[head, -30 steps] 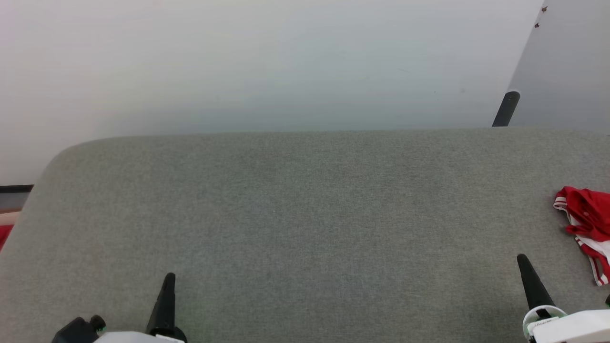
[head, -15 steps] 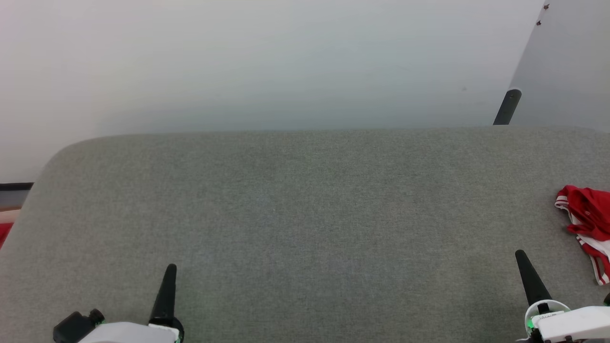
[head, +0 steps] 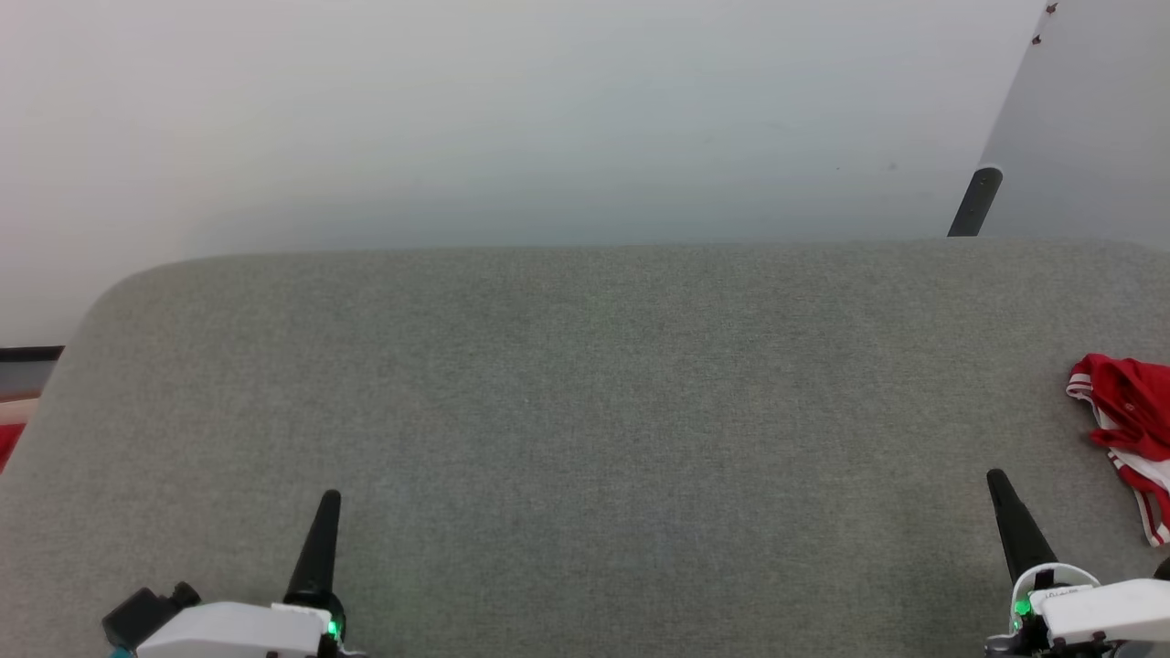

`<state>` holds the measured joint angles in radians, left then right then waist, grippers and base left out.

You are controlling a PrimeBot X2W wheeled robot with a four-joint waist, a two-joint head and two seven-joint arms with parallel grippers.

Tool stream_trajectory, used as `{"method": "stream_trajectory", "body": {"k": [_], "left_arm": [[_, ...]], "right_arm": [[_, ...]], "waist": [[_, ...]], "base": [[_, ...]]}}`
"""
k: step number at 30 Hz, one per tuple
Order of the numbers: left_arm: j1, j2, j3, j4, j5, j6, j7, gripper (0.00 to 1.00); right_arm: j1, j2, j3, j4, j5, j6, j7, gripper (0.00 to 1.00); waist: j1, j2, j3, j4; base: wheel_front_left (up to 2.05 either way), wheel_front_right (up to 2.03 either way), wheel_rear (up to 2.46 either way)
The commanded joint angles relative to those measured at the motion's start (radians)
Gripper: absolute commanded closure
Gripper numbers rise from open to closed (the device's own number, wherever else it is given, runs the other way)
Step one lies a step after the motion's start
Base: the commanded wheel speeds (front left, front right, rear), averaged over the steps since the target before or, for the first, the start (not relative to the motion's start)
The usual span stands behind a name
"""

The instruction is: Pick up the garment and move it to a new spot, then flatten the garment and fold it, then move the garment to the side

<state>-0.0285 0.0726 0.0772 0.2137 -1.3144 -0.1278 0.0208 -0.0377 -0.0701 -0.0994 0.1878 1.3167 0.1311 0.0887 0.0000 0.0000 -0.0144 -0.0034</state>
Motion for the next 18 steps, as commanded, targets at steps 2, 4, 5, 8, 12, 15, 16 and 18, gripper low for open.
{"method": "stream_trajectory", "body": {"k": [2,4,5,8,12,15,16,18], "left_arm": [[-0.023,-0.001,0.007,0.001,-0.039,-0.004,0.010,1.00],[-0.029,-0.002,0.008,0.002,-0.054,-0.004,0.015,1.00],[-0.030,-0.002,0.009,0.003,-0.061,-0.004,0.017,1.00],[-0.035,-0.004,0.011,0.006,-0.085,-0.004,0.024,1.00],[-0.040,-0.005,0.013,0.008,-0.108,-0.004,0.032,1.00],[-0.045,-0.006,0.015,0.011,-0.129,-0.004,0.038,1.00],[-0.047,-0.007,0.015,0.011,-0.136,-0.004,0.040,1.00],[-0.051,-0.008,0.017,0.013,-0.151,-0.004,0.043,1.00]], "right_arm": [[-0.027,0.002,-0.006,0.002,0.039,0.000,0.004,1.00],[-0.029,0.004,-0.007,0.006,0.052,0.000,0.006,1.00],[-0.032,0.004,-0.007,0.007,0.061,0.000,0.007,1.00],[-0.038,0.005,-0.008,0.012,0.084,0.000,0.008,1.00],[-0.040,0.007,-0.009,0.017,0.104,0.000,0.009,1.00],[-0.044,0.008,-0.009,0.022,0.126,0.000,0.011,1.00],[-0.044,0.009,-0.009,0.023,0.134,0.000,0.012,1.00],[-0.047,0.010,-0.010,0.027,0.149,0.000,0.014,1.00]], "waist": [[0.0000,0.0000,0.001,0.000],[0.0000,0.0000,0.002,0.000],[0.0000,0.0000,0.003,0.001],[0.0000,0.0000,0.004,0.001],[0.0000,0.0000,0.005,0.001],[0.0000,0.0000,0.006,0.001],[0.0000,0.0000,0.007,0.001],[0.0000,0.0000,0.007,0.002]], "base": [[0.00,0.00,0.00],[0.00,0.00,0.00],[0.00,0.00,0.00],[0.00,0.00,0.00],[0.00,0.00,0.00],[0.00,0.00,0.00],[0.00,0.00,0.00],[0.00,0.00,0.00]]}}
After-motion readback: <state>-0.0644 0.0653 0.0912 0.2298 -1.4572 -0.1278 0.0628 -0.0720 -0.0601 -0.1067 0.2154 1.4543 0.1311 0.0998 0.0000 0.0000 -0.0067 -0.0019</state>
